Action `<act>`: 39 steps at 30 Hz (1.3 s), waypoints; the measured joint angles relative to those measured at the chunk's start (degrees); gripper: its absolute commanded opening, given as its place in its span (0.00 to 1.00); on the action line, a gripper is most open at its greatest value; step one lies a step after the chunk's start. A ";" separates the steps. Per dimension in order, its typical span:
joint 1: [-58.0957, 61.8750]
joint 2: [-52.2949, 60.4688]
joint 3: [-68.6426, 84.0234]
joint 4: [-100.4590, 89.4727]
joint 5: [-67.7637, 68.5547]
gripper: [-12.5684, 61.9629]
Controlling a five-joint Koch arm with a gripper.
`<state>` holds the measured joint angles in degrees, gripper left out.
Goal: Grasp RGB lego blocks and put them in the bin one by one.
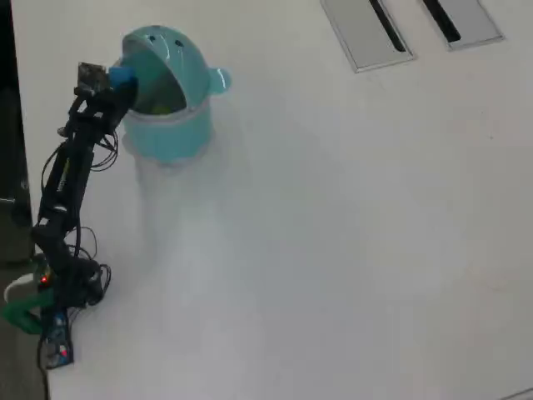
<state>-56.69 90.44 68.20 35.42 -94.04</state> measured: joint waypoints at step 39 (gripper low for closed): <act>2.81 -3.43 0.26 -14.85 -11.43 0.61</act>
<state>-53.88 87.01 68.47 20.57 -105.47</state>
